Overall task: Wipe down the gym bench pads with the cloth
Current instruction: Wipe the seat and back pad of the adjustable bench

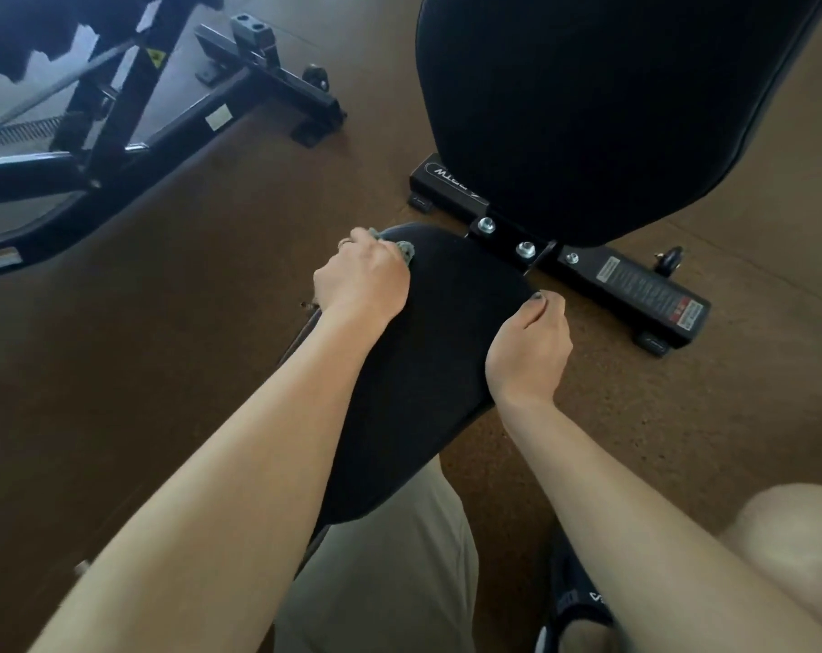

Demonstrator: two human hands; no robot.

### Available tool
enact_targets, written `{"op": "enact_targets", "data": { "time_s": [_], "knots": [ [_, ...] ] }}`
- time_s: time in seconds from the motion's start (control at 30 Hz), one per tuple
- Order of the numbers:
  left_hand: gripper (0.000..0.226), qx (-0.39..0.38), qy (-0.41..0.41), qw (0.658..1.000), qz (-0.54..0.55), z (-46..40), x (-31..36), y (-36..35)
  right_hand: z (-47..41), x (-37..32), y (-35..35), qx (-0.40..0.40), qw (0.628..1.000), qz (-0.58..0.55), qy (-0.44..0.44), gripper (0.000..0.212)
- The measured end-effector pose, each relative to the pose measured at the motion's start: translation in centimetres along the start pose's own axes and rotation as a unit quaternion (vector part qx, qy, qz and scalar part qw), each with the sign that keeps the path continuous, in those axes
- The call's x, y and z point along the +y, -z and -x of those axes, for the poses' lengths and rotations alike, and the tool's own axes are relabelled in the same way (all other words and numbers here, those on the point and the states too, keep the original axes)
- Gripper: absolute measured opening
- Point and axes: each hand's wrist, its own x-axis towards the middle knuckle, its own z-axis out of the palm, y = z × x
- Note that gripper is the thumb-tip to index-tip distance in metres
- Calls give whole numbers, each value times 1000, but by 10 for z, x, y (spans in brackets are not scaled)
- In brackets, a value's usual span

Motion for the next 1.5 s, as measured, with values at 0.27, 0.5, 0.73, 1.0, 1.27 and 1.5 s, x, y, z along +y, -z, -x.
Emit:
{"op": "enact_targets", "data": {
  "time_s": [0.27,0.5,0.73,1.0,1.27,1.5],
  "knots": [
    [64,-10,-53,996,-77,49,-30,-16,-1,2,10,-78,988,-114,-64,42],
    [55,-11,-199,977,-72,-9,68,-37,-19,11,40,-201,833,-416,-305,61],
    [47,-4,-388,917,-94,58,70,-56,-25,16,56,-169,853,-404,-284,61],
    [60,-45,-423,899,-107,126,-13,-44,-6,11,49,-264,917,-200,-222,84],
    [56,-20,-364,925,-110,178,-107,-21,44,7,28,-198,941,-181,-206,67],
    [60,-12,-330,939,-101,129,-22,-38,43,9,26,-205,941,-175,-205,75]
  ]
}}
